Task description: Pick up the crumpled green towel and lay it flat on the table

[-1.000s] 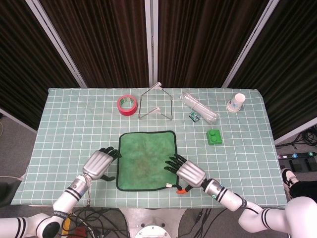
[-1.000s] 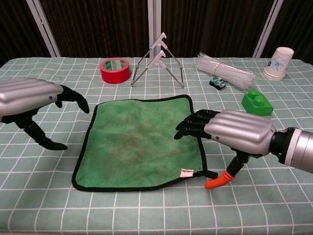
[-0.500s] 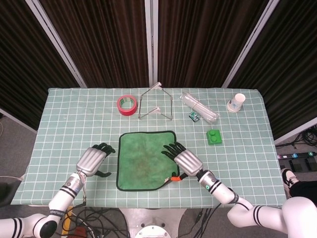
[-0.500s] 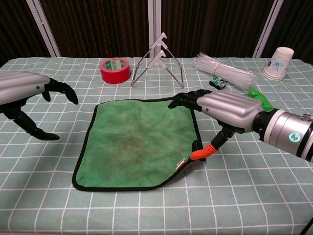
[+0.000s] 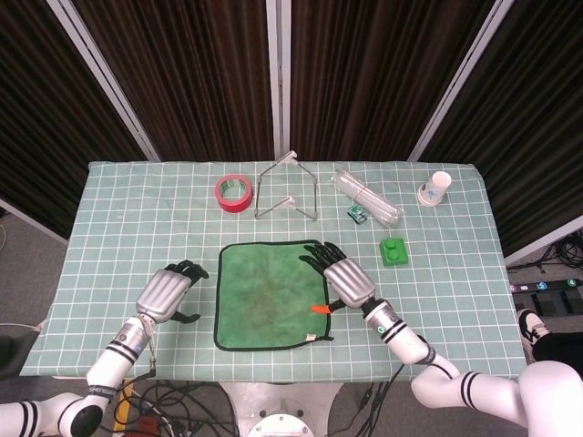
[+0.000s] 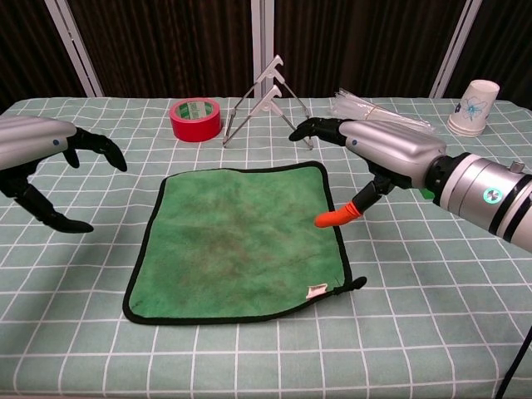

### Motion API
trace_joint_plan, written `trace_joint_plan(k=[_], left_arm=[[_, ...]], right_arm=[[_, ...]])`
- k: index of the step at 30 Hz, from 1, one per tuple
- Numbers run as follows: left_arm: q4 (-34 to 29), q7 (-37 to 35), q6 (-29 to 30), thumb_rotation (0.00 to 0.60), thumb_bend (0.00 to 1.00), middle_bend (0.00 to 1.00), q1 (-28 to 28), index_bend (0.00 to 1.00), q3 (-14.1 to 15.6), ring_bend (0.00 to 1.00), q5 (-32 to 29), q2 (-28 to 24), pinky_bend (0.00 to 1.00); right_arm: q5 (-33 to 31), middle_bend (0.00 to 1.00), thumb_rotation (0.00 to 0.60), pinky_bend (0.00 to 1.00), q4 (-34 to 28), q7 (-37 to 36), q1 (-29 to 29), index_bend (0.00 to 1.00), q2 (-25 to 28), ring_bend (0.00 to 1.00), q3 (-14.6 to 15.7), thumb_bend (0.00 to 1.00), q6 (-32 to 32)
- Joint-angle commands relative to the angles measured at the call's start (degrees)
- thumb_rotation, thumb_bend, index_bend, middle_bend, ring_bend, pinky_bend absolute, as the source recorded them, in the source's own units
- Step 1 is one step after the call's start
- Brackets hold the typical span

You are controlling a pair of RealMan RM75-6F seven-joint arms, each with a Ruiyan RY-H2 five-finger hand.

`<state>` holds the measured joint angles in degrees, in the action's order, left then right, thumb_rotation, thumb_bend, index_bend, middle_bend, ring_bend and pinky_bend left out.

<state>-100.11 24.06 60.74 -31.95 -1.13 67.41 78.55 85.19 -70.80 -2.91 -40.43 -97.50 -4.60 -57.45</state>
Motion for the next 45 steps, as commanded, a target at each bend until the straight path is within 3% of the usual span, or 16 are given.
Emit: trace_joint_plan(k=[1,13,19,22,25,31,38,45], left_arm=[[-0.11,0.10,-0.20,0.517,0.00,0.24,0.02,0.24,0.05,0.16,-0.25,-0.17,0.27],[0.22,-0.23,-0.08,0.532,0.00,0.24,0.33,0.24,-0.10,0.16,-0.41,0.13,0.27],[0.21,-0.48,0.19,0.533,0.00,0.24,0.59,0.24,-0.24,0.16,-0.58,0.09,0.27],[0.36,-1.33,1.46,0.559,0.00,0.24,1.21,0.24,-0.86,0.16,-0.85,0.07,0.27],[1.02,-2.64,4.76,0.600,0.00,0.24,2.76,0.24,-2.10,0.16,-1.44,0.07,0.27],[2.73,-5.46,11.61,0.600,0.00,0.24,6.75,0.24,-4.37,0.16,-3.52,-0.68,0.27],[6.15,-8.80,19.11,0.600,0.00,0.24,12.58,0.24,-3.88,0.16,-2.35,-1.63,0.27],[7.36,-11.44,25.65,0.600,0.00,0.22,18.12,0.24,-0.71,0.16,3.57,-2.51,0.26]], right_arm=[[-0.42,0.03,0.444,0.00,2.22,1.04,-0.24,0.12,-1.69,0.00,0.88,0.00,1.73],[3.73,0.03,0.460,0.00,2.14,1.98,2.76,0.12,-1.24,0.00,7.84,0.00,1.42],[4.35,0.03,0.457,0.00,1.51,2.31,3.90,0.12,-0.90,0.00,8.74,0.00,0.71],[5.23,0.03,0.462,0.00,0.47,1.31,4.45,0.12,-0.07,0.00,7.43,0.00,-2.65],[5.24,0.03,0.483,0.00,-2.19,0.35,5.37,0.12,2.77,0.00,4.92,0.00,-7.21],[2.83,0.05,0.600,0.00,-9.37,5.34,9.50,0.07,13.59,0.00,2.84,0.02,-13.35],[-2.18,0.00,0.600,0.00,-16.45,8.91,17.76,0.00,25.14,0.00,4.08,0.07,-19.28],[-3.01,0.00,0.600,0.00,-18.96,6.57,25.89,0.00,30.29,0.00,6.15,0.10,-26.57]])
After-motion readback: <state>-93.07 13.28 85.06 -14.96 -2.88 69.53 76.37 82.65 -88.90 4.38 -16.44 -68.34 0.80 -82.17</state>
